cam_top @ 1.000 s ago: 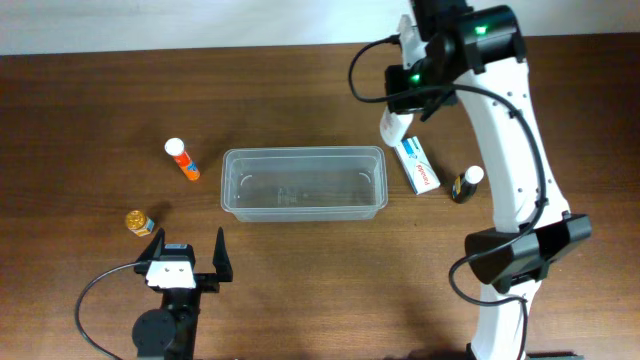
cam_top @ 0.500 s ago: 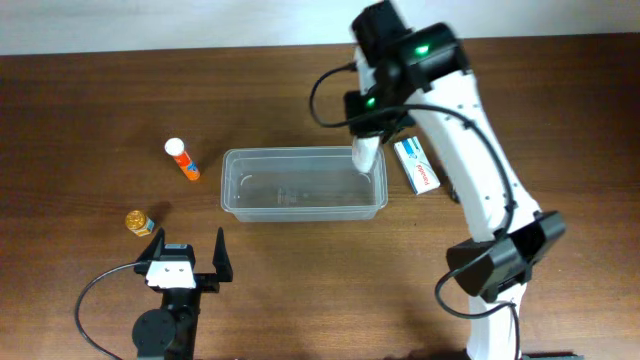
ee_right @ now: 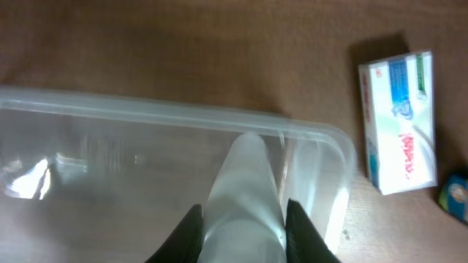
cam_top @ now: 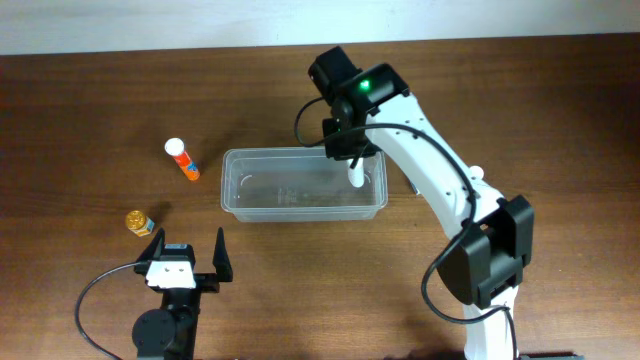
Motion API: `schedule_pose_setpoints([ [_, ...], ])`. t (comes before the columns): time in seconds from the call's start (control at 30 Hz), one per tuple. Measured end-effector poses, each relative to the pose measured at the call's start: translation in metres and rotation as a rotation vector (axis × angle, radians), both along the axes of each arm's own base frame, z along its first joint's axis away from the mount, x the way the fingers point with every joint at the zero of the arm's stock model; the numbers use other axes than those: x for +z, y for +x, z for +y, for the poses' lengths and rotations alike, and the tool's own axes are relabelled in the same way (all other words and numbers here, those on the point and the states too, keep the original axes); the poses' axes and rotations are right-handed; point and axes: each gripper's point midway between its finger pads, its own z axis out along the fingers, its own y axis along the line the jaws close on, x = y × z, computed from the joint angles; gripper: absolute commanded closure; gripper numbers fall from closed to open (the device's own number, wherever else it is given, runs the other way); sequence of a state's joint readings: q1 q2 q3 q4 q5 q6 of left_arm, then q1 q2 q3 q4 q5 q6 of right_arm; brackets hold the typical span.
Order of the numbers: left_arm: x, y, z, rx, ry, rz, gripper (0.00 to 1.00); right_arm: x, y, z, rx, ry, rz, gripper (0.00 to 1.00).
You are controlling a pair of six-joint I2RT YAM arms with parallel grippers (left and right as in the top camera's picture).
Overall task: Pack container
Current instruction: 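Carry the spray bottle with the right gripper into the container's right end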
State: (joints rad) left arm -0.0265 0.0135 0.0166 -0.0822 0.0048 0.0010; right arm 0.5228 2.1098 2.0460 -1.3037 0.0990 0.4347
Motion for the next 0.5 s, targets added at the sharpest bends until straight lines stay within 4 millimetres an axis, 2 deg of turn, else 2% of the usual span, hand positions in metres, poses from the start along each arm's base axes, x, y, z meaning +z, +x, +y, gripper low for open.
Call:
schedule_pose_setpoints([
  [0.2, 0.0, 0.0, 0.0, 0.0, 0.0, 0.0, 0.01, -0.028, 0.01, 0.0, -0.032, -0.006, -0.032, 0.79],
  [0.5, 0.0, 0.0, 0.0, 0.0, 0.0, 0.0, 0.01, -0.035, 0.012, -0.005, -0.05, -0.035, -0.045, 0.79],
])
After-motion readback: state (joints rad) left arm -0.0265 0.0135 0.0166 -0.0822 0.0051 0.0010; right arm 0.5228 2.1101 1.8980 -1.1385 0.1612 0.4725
